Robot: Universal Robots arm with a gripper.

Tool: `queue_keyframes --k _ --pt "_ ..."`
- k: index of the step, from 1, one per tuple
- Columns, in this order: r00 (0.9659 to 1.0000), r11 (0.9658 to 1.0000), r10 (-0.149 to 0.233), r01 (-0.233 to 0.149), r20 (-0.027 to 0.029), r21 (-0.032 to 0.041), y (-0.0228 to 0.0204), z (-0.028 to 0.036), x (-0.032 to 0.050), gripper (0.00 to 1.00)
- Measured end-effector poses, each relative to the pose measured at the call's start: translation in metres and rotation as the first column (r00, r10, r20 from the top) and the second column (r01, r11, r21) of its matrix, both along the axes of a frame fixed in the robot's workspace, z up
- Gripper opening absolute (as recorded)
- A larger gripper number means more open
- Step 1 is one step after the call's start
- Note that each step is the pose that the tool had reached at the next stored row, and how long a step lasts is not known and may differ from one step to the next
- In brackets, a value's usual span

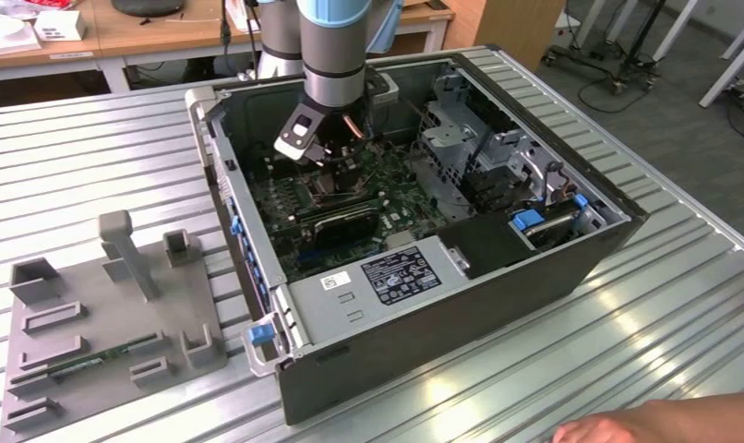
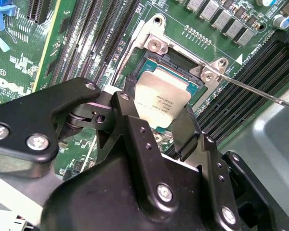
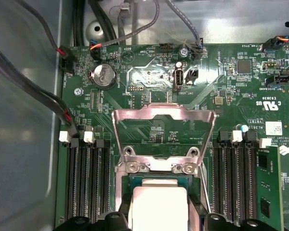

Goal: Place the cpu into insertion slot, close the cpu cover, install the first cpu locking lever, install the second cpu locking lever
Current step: 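Place the cpu into insertion slot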

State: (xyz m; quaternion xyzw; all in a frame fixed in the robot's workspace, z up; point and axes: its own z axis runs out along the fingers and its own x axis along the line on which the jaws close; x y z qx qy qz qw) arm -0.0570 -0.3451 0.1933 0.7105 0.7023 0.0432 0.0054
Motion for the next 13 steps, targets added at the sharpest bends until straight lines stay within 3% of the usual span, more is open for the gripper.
queue_keyframes --k 13 --pt "0.9997 0.9997 -0.026 0.026 -0.0002 -0.0002 0.0000 -0.0006 -0.0028 0.54"
